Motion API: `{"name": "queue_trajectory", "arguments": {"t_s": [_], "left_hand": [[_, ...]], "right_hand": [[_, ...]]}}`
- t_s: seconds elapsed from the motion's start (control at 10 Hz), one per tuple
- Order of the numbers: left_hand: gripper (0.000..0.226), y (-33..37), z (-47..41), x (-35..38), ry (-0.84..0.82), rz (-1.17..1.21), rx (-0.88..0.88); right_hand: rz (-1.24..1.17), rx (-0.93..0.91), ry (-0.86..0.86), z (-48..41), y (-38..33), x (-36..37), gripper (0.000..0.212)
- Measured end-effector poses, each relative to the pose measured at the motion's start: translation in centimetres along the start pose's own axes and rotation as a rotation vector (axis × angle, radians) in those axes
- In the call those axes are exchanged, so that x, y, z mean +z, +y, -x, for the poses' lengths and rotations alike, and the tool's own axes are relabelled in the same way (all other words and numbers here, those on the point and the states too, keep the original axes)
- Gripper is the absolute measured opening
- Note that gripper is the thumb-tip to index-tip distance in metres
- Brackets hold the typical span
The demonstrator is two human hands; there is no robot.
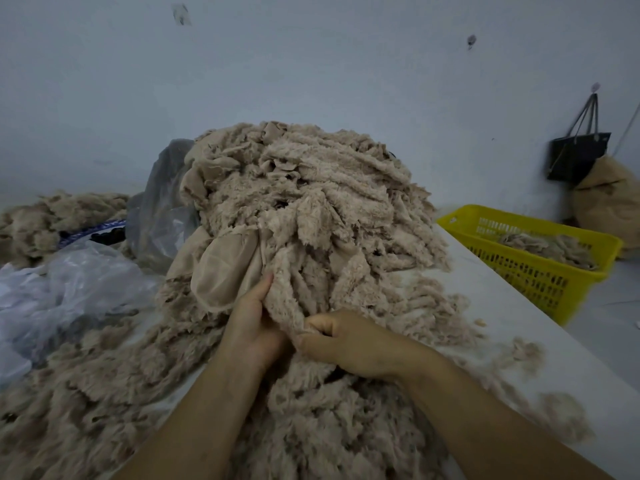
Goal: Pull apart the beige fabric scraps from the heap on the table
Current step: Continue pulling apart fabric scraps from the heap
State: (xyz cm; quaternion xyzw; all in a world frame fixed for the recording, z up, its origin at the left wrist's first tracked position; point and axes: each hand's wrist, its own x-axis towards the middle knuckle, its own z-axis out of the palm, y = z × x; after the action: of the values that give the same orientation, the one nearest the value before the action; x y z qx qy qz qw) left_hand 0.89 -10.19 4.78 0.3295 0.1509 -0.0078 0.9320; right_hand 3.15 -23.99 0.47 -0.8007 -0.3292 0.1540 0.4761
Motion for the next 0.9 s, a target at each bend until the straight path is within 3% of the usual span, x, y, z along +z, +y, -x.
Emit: {"name": "queue_trajectory", "arguments": {"t_s": [0.1,0.2,0.3,0.4,0.5,0.6,0.7,0.8,0.9], "left_hand": [[0.03,0.8,-3.9,-2.8,-0.059,0.133,0.004],[0.031,1.9,-5.8,-5.0,0.025,0.231,0.067],[0.029,2.3,-6.7,-5.6,0.096,0.265,0.108],[0.028,2.1,-6.7,-5.4,0.116,0.259,0.113],[0.025,1.0,-5.7,-4.4,0.03,0.079,0.045],[0.048,-0.7,-4.4,-3.2,-0.123,-0.325,-0.118],[0.053,-1.3,-3.5,-2.6,-0.319,-0.5,-0.196],[0.045,-1.0,-3.6,-2.8,-0.302,-0.419,-0.089],[0.038,-0.8,-4.3,-3.1,-0.296,-0.246,-0.043]], "right_hand": [[0.015,0.005,-0.105,0.2,-0.1,0.5,0.045],[-0.058,0.078,-0.144,0.6,0.1,0.2,0.047],[-0.299,0.136,-0.053,1.2,0.0,-0.8,0.037],[-0.729,0.16,0.171,1.1,0.3,-1.8,0.009],[-0.877,0.146,0.351,0.4,0.7,-2.4,0.017],[-0.87,0.12,0.251,0.1,0.9,-1.5,0.032],[-0.671,0.113,0.205,0.0,0.8,-0.6,0.026],[-0.489,0.103,0.203,-0.1,0.8,-0.3,0.015],[-0.498,0.12,0.278,-0.4,1.1,-0.7,0.012]]}}
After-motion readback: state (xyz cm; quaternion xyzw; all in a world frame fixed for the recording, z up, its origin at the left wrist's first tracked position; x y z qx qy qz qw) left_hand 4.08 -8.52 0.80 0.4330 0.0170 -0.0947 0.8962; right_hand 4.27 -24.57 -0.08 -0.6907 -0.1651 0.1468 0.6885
